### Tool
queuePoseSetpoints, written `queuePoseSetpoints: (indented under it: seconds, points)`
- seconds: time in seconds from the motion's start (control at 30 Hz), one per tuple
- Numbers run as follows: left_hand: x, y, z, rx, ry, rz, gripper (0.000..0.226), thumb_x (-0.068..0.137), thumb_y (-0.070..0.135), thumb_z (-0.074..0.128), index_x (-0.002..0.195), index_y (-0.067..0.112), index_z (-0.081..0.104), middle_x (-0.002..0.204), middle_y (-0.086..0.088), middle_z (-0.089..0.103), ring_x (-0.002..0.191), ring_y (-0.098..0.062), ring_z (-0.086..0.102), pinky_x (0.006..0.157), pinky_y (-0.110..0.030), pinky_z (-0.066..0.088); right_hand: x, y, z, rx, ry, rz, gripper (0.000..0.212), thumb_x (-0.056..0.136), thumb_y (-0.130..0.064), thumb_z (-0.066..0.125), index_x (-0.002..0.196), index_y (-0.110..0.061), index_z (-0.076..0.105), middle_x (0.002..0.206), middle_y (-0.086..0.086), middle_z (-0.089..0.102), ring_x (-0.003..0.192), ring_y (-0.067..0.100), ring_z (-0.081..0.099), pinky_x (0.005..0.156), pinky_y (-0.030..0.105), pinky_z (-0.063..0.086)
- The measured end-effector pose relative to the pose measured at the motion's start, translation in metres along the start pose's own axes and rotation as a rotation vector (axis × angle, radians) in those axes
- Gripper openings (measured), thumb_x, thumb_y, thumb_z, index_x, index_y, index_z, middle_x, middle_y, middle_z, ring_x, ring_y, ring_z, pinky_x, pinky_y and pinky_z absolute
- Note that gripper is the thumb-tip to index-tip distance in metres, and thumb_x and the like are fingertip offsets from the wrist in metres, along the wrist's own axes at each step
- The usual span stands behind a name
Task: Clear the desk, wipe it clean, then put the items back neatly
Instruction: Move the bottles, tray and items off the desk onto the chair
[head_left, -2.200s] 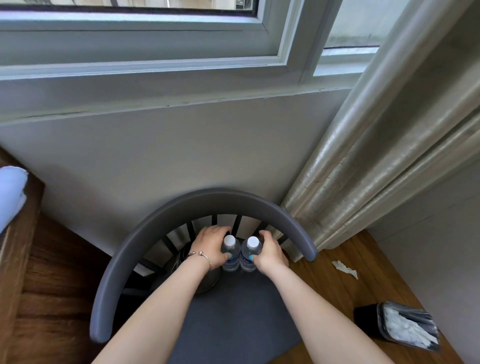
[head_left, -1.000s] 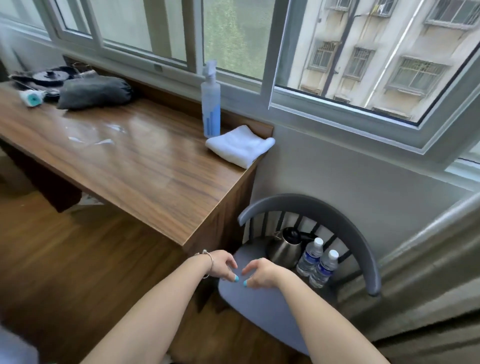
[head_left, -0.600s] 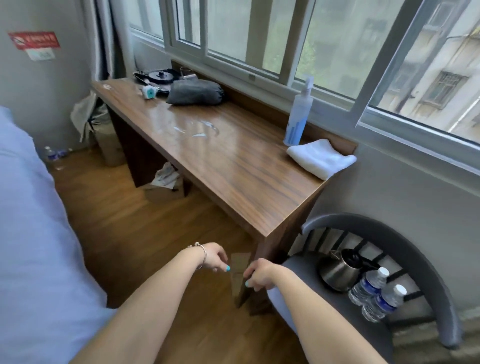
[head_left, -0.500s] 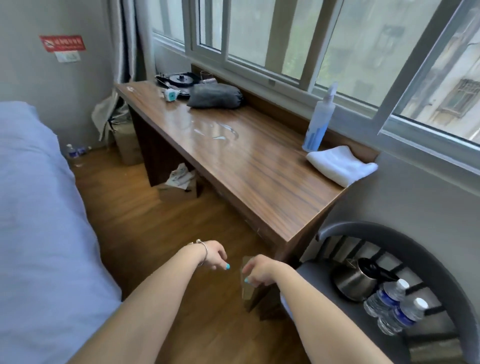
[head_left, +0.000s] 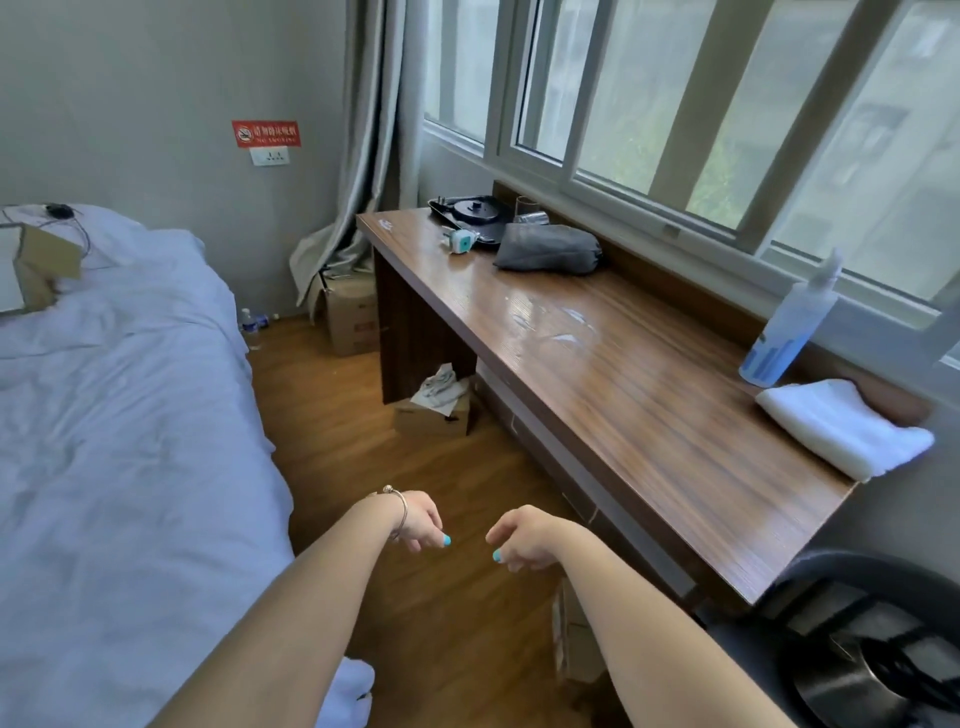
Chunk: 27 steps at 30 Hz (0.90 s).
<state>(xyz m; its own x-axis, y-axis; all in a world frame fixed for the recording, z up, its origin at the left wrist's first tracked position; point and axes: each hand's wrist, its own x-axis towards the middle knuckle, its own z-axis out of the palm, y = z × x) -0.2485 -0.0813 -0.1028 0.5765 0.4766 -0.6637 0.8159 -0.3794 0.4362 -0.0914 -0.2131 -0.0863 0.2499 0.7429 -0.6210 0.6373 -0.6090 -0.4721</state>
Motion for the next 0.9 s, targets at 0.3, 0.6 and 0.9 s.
queuePoseSetpoints:
  seconds: [0.3, 0.6, 0.9]
  points:
    - [0.041, -0.024, -0.071, -0.008, -0.004, 0.005, 0.041, 0.091, 0.037, 0.06, 0.126, 0.016, 0.059, 0.111, 0.003, 0.062, 0.102, -0.012, 0.064, 0.095, -0.031, 0.051, 0.086, -0.059, -0.026, -0.143, -0.077, -0.063, 0.032, 0.091, -0.014, 0.067, 0.122, -0.023, 0.064, 0.11, 0.0, 0.061, 0.081, 0.014, 0.061, 0.083, 0.022, 0.056]
    - [0.094, -0.009, -0.197, -0.096, 0.197, 0.038, 0.038, 0.094, 0.037, 0.055, 0.126, 0.017, 0.059, 0.115, 0.003, 0.063, 0.1, -0.011, 0.064, 0.092, -0.028, 0.052, 0.177, -0.143, -0.122, -0.005, -0.003, -0.239, 0.036, 0.092, -0.012, 0.067, 0.127, -0.02, 0.063, 0.107, 0.002, 0.062, 0.071, 0.01, 0.057, 0.058, 0.014, 0.046]
    - [0.141, 0.017, -0.298, -0.413, 0.237, 0.096, 0.034, 0.096, 0.034, 0.053, 0.126, 0.019, 0.057, 0.114, 0.003, 0.066, 0.101, -0.009, 0.065, 0.086, -0.025, 0.05, 0.23, -0.171, -0.221, 0.428, 0.149, -0.343, 0.02, 0.095, -0.016, 0.062, 0.115, -0.018, 0.066, 0.109, 0.003, 0.069, 0.096, 0.012, 0.068, 0.086, 0.028, 0.058]
